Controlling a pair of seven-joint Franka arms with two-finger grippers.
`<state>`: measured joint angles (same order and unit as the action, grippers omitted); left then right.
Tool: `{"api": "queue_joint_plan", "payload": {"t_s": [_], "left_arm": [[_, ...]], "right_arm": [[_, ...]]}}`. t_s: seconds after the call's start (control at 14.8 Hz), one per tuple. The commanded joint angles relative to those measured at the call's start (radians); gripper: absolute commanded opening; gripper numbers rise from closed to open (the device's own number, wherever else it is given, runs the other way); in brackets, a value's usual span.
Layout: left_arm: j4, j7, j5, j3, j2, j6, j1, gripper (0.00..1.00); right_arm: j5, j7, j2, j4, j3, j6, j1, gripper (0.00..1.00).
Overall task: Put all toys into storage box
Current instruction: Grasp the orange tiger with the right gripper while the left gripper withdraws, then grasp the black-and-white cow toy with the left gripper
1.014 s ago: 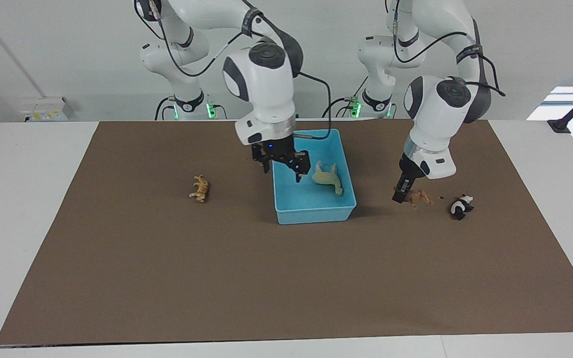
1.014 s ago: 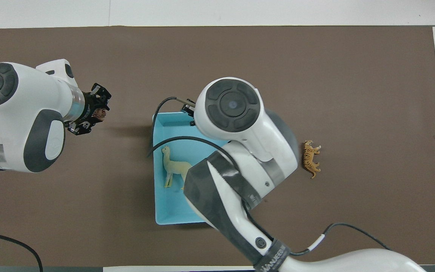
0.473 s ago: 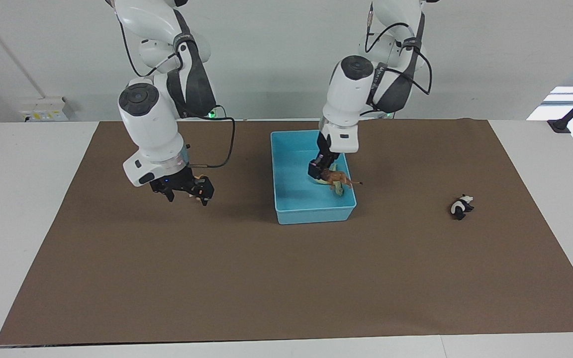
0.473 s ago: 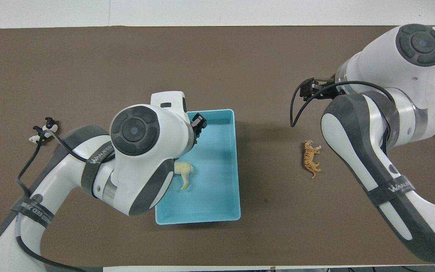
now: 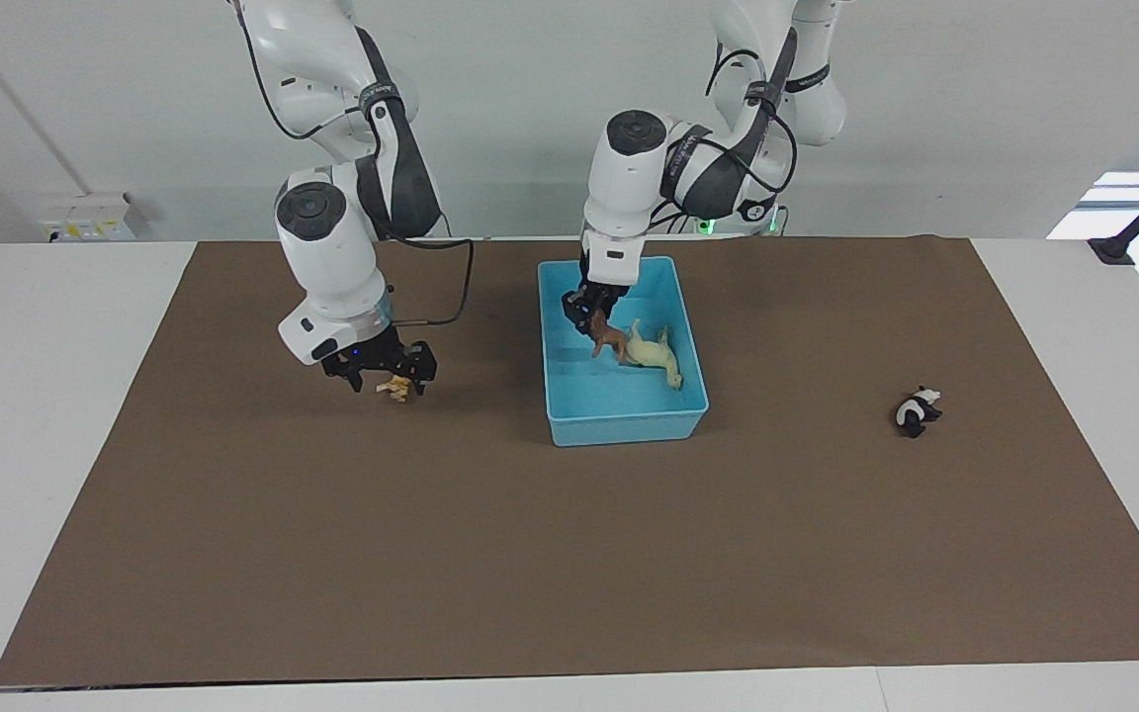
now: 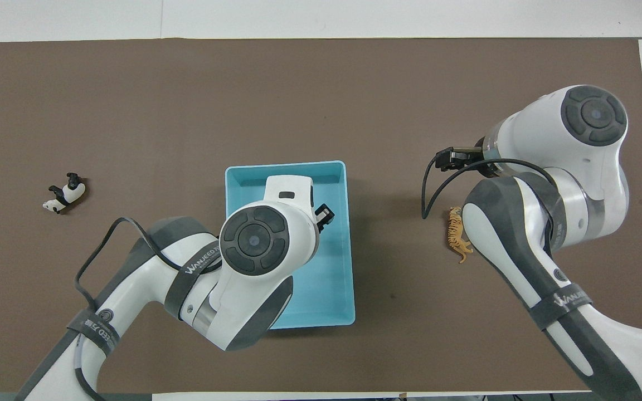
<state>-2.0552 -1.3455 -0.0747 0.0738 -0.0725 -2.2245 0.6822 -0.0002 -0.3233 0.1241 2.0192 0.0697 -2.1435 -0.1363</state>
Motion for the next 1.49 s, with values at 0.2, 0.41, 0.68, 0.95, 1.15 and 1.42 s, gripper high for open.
{"api": "queue_joint_plan", "payload": {"t_s": [0.2,0.41,0.68,0.95,1.15,1.42], "left_arm": [[0.067,0.241,0.065,-0.046,0.063,0.169,-0.152,1.0],[0.081,0.672,0.066,-0.048,0.059,0.2,-0.394,1.0],[0.075,1.177,0.067,-0.048,0.045,0.114,-0.63,1.0],[0.076,1.437,0.143,-0.048,-0.038,0.0,-0.733,1.0],[0.034,1.653,0.154,-0.048,-0.052,-0.061,-0.812,1.0],[-0.026,1.798,0.154,-0.048,-0.084,-0.161,-0.861,1.0]], "right_arm": [[0.012,-0.166,-0.044,0.133,0.005,-0.036,0.02,1.0],[0.014,-0.22,-0.058,0.182,0.005,-0.079,0.024,1.0],[0.014,-0.223,-0.07,0.295,0.005,-0.203,0.037,1.0],[0.014,-0.223,-0.064,0.312,0.007,-0.231,0.027,1.0],[0.014,-0.215,-0.07,0.342,0.007,-0.263,0.027,1.0],[0.014,-0.217,-0.084,0.403,0.009,-0.338,0.024,0.98]]}}
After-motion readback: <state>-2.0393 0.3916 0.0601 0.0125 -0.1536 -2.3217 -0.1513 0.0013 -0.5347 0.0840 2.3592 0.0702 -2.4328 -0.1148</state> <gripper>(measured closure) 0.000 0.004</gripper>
